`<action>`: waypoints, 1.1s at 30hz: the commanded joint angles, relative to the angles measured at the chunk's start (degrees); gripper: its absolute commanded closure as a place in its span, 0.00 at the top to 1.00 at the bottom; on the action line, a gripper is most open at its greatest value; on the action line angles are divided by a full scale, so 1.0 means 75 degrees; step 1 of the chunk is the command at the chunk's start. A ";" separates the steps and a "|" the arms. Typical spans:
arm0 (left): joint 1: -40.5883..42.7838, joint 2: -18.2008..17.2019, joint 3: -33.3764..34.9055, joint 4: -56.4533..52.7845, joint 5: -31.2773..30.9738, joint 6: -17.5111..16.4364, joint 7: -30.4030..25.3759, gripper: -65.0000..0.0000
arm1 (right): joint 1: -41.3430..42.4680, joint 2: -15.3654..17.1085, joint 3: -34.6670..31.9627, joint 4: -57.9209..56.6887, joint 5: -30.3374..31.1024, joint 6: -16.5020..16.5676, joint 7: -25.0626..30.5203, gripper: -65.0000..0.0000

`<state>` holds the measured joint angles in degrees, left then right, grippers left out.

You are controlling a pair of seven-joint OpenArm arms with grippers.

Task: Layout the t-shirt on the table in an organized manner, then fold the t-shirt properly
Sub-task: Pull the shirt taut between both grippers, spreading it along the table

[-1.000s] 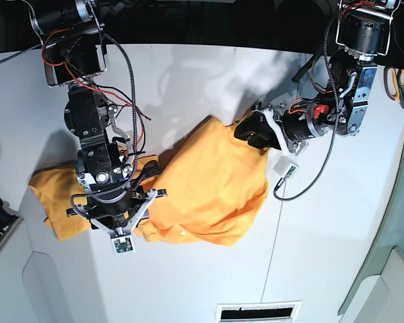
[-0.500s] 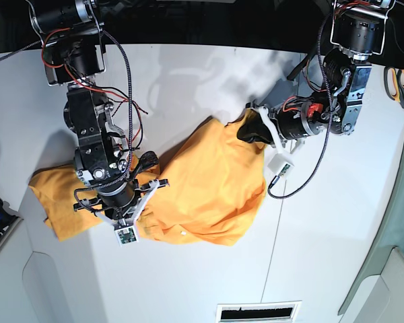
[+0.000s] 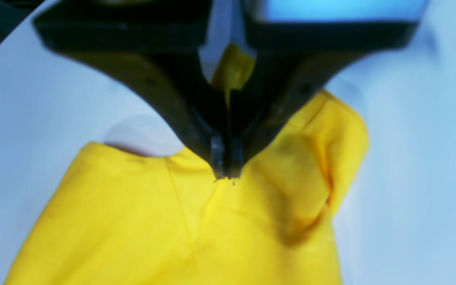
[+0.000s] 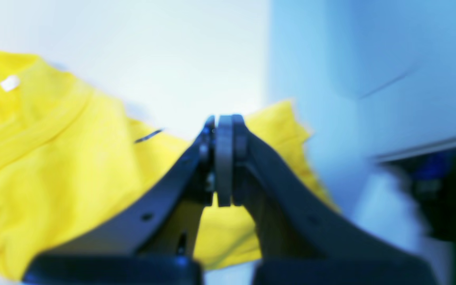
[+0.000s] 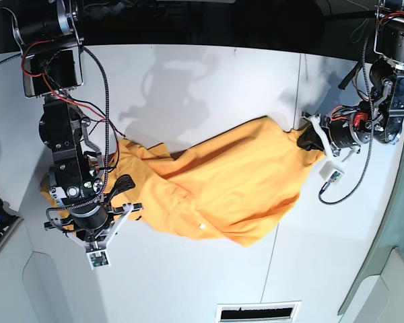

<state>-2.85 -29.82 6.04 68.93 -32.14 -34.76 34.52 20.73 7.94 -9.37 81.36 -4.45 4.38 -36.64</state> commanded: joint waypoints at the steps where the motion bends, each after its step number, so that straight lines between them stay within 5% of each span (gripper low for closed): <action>1: -0.0105 -0.0146 -0.0038 0.0087 -0.0149 -0.0085 -0.0064 0.00 | 0.0166 0.0006 0.0017 0.0137 0.0358 0.0283 0.0160 0.00; 3: -0.0111 -0.0181 -0.0038 0.0087 -0.0204 -0.0082 -0.0070 0.00 | 0.0152 -0.0108 0.0017 0.0137 0.0994 0.0877 0.0201 0.05; 6: -0.0108 -0.0122 -0.0038 0.0087 -0.0210 -0.0085 -0.0067 0.00 | 0.0131 -0.0417 -0.0015 0.0102 0.1373 0.1431 0.0207 0.39; 8: -0.0102 -0.0058 -0.0035 0.0087 -0.0207 -0.0085 -0.0061 0.00 | 0.0082 -0.0609 -0.0140 -0.0035 0.1393 0.1515 0.0306 0.45; 12: -0.0111 0.0000 -0.0035 0.0087 -0.0242 -0.0082 -0.0122 0.00 | 0.0052 -0.0863 -0.0764 -0.0583 0.0889 0.1387 0.0670 0.45; 23: -0.0105 -0.0003 -0.0035 0.0087 -0.0262 -0.0085 -0.0146 0.00 | 0.0093 -0.0930 -0.2002 -0.1950 -0.0761 -0.0227 0.1492 0.44; 29: -0.0105 -0.0003 -0.0035 0.0087 -0.0259 -0.0085 -0.0146 0.00 | 0.0114 -0.0909 -0.1993 -0.2259 -0.0845 -0.0152 0.1498 0.00; 33: -0.0105 -0.0012 -0.0035 0.0087 -0.0210 -0.0082 -0.0137 0.00 | 0.0184 -0.0906 -0.1935 -0.2244 -0.1792 -0.0108 0.1545 0.00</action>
<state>-2.72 -29.04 6.04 68.88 -33.21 -34.83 34.44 20.32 1.26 -24.23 63.53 -17.61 4.23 -26.17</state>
